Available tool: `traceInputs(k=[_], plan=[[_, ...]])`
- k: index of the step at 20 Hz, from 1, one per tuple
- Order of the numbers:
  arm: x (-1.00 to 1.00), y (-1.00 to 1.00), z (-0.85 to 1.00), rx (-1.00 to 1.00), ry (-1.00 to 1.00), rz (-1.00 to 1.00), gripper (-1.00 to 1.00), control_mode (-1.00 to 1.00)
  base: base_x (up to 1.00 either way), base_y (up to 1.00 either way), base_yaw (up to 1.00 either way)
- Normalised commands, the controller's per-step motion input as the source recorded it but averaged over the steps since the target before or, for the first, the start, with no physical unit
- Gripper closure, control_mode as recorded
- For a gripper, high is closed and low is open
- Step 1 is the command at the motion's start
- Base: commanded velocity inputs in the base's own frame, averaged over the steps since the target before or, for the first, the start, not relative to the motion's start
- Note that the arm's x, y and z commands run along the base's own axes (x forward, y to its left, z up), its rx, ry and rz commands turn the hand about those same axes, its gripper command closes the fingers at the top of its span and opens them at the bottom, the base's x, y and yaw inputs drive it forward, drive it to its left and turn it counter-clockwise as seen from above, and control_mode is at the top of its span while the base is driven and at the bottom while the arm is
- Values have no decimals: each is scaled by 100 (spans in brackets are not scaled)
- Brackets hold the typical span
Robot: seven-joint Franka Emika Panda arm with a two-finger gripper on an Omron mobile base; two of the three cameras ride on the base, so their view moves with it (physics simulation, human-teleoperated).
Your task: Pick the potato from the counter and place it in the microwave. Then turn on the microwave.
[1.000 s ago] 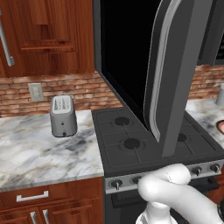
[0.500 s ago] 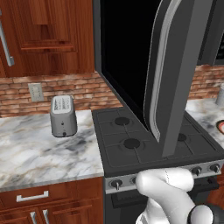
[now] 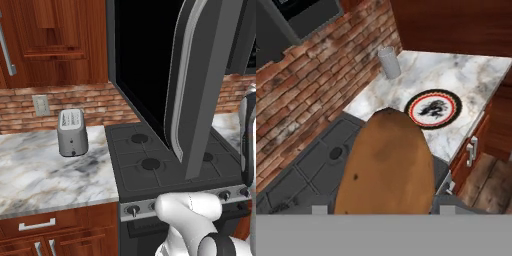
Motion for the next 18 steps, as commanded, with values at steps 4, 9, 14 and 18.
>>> traceInputs(k=[4, 9, 14, 18], plan=[[0, 67, 44, -2, 0, 20, 100, -100, 0, 0, 0], [9, 42, 32, 0, 0, 23, 100, -100, 0, 0, 0], [5, 40, 37, -1, -8, 23, 100, -100, 0, 0, 0], [4, 43, 44, -3, -18, 19, 100, -100, 0, 0, 0]])
